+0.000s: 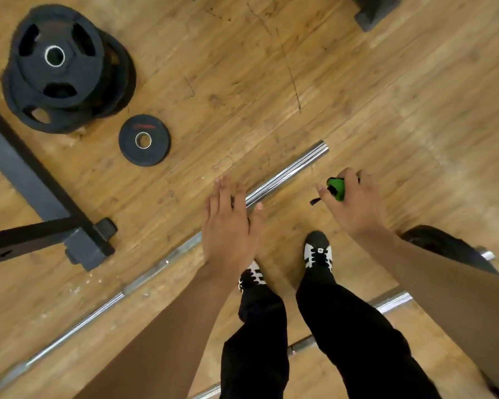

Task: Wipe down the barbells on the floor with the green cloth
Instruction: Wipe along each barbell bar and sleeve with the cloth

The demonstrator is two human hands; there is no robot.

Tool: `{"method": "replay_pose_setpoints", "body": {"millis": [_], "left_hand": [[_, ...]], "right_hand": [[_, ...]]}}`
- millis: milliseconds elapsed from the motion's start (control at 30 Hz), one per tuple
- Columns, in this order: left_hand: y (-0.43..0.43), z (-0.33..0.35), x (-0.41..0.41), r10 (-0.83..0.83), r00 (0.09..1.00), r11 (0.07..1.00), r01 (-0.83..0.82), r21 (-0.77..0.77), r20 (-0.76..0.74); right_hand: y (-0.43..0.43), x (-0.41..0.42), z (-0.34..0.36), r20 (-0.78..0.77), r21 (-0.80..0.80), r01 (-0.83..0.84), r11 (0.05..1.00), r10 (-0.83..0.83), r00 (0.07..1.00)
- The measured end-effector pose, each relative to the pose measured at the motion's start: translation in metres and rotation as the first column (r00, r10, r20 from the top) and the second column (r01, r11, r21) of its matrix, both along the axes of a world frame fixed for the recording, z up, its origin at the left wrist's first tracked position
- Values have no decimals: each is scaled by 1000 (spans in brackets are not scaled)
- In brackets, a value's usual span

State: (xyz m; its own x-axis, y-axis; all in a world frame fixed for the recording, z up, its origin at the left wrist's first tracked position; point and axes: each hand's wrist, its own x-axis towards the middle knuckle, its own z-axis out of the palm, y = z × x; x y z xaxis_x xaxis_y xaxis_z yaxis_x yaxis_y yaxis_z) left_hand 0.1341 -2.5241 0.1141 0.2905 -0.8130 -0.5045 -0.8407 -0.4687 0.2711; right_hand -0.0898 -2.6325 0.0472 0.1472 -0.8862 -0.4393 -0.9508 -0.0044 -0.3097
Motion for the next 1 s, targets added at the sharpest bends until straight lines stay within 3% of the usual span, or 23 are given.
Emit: {"method": "replay_pose_setpoints", "body": {"millis": [167, 267, 567, 800, 1000], "left_hand": [[15, -48, -7, -46, 998, 991, 40, 125, 40], [14, -72, -28, -68, 997, 982, 61, 176, 29], [-19, -144, -63, 5, 1000, 992, -5, 124, 1], [-25, -193, -57, -200, 980, 968, 195, 158, 17], [-46, -232, -28, -432, 900, 900, 426, 96, 58]], "right_hand": [[1, -7, -53, 17, 9, -27, 1000, 27, 999], [-2, -10, -75, 19, -99, -66, 993, 68, 997], [-39, -13, -132, 78, -259, -167, 951, 193, 978], [-52, -10, -170, 134, -317, -71, 946, 118, 984], [-76, 3, -218, 268, -373, -97, 923, 208, 941]]}}
